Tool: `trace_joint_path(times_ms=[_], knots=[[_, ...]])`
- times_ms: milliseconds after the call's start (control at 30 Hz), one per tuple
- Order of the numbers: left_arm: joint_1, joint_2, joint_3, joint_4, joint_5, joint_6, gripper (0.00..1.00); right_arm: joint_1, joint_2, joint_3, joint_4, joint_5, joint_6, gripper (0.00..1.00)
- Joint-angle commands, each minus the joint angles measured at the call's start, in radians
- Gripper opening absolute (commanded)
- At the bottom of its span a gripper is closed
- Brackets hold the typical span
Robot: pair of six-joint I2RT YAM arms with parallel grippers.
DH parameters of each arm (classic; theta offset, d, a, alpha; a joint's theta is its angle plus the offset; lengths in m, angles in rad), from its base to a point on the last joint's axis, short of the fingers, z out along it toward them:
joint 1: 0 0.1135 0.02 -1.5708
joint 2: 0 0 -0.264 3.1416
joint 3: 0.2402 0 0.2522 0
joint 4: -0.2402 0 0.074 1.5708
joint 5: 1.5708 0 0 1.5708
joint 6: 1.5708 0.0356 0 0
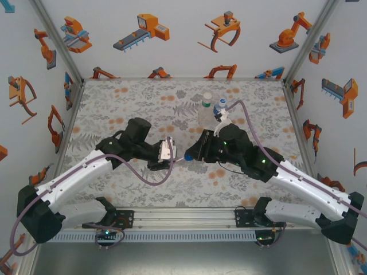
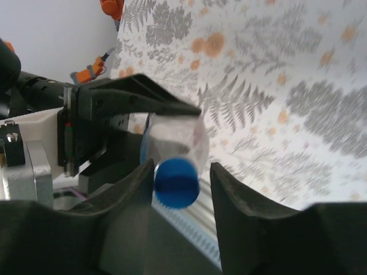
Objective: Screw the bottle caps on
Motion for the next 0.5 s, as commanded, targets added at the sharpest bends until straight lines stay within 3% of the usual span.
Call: trace_joint_path(times_ms=[0,267,467], knots=[[-0.01,-0.001,0.027,-0.025,0.082,0.026,0.0,-0.011,-0.041,0.04,0.071,-0.052,-0.369,0.45],[-0.01,-0.001,0.026,-0.027,0.081,0.027,0.0,-0.011,-0.084,0.039,0.014,-0.363,-1.093,0.52],[-0.011,0.0,0.024,-0.027,0.081,0.03,0.0,-0.011,-0.041,0.094,-0.148,-0.514,-1.481,0.53]])
